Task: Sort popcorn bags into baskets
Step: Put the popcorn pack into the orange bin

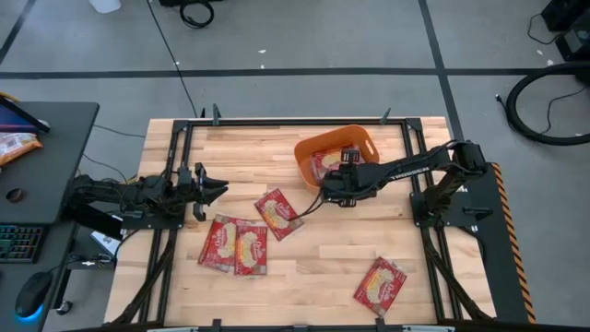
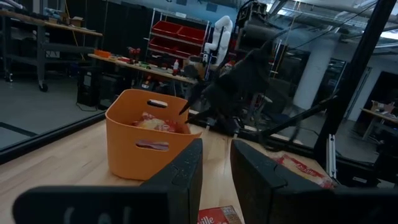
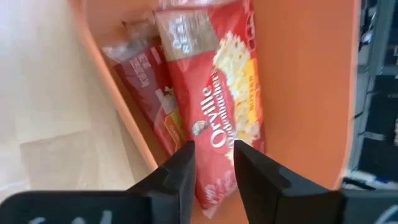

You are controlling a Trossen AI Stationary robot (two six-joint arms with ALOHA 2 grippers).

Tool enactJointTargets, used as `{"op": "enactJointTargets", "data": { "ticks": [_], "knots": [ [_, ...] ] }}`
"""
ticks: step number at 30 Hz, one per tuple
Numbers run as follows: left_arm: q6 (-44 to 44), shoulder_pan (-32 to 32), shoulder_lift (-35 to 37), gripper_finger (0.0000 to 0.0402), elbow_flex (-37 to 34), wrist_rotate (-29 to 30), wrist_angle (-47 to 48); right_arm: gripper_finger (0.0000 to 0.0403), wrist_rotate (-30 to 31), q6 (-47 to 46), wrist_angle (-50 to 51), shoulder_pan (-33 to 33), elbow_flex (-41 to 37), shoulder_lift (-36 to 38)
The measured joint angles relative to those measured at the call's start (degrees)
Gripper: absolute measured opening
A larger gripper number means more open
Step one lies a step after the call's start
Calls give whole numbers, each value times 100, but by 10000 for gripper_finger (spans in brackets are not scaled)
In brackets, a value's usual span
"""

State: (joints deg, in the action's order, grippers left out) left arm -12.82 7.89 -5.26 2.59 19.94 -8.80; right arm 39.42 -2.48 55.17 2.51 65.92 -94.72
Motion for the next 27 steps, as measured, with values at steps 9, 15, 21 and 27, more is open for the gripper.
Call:
{"op": "enactJointTargets", "data": {
  "ticks": [9, 15, 21, 27],
  "knots": [
    [-1, -1, 0, 87, 0, 2, 2, 119, -70, 70, -440, 651, 1086, 2],
    [-4, 0, 0, 87, 0, 2, 2, 119, -213, 834, -1720, 1209, 1103, -134],
    [-2, -1, 2, 87, 0, 17, -26, 119, -646, 507, -2602, 1431, 1103, -611],
    [-1, -1, 2, 87, 0, 133, -26, 119, -1458, -7, -2525, 1341, 1447, -1323]
  ]
}}
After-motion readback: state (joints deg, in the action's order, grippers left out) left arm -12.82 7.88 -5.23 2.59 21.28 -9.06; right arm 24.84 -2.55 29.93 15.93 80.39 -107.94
